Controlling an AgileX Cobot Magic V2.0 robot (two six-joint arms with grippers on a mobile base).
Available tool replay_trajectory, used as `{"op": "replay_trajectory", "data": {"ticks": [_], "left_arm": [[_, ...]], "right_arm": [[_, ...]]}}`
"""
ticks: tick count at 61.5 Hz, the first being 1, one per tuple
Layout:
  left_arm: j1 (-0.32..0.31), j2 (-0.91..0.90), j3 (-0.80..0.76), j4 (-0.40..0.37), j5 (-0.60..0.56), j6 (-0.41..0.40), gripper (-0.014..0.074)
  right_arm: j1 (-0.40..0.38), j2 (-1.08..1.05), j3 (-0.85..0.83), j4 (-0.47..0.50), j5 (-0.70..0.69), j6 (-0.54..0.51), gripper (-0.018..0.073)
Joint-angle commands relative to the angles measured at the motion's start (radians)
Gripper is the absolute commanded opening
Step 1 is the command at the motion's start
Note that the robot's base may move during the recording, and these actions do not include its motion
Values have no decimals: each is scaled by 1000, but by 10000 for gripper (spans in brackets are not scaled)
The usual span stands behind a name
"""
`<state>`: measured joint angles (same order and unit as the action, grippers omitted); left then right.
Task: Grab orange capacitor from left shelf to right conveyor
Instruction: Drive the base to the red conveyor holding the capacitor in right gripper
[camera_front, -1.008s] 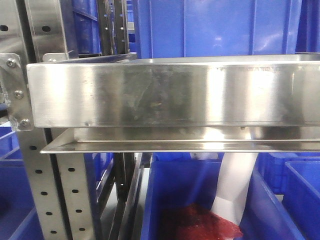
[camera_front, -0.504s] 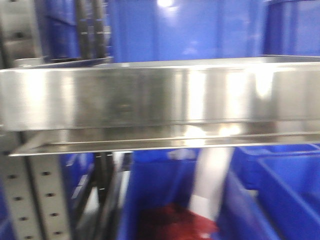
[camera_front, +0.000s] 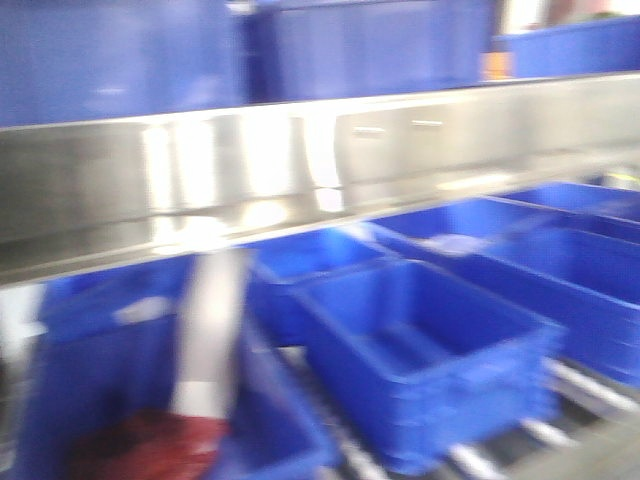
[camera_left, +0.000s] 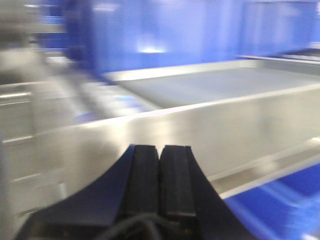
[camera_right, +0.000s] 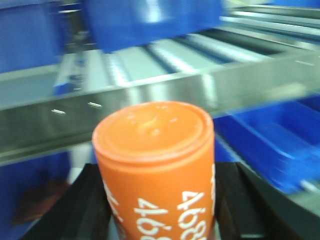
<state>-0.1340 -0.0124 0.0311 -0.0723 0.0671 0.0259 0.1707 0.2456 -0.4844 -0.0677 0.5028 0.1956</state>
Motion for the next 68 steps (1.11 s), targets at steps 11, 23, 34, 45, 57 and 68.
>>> {"op": "replay_trajectory", "data": {"ticks": [11,23,34,45,57,68], "left_arm": [[-6,-12,-5,-2,-91,-1,-127],[-6,-12,-5,-2,-91,-1,-127],[-6,-12,-5,-2,-91,-1,-127],[-6,-12,-5,-2,-91,-1,-127],[-6,-12,-5,-2,-91,-1,-127],[-6,-12,-5,-2,-91,-1,-127]], "right_arm": [[-8,9,-27,-10,-82,-5,109],[-8,9,-27,-10,-82,-5,109],[-8,9,-27,-10,-82,-5,109],[-8,9,-27,-10,-82,-5,109],[-8,9,-27,-10,-82,-5,109],[-8,9,-27,-10,-82,-5,109]]}}
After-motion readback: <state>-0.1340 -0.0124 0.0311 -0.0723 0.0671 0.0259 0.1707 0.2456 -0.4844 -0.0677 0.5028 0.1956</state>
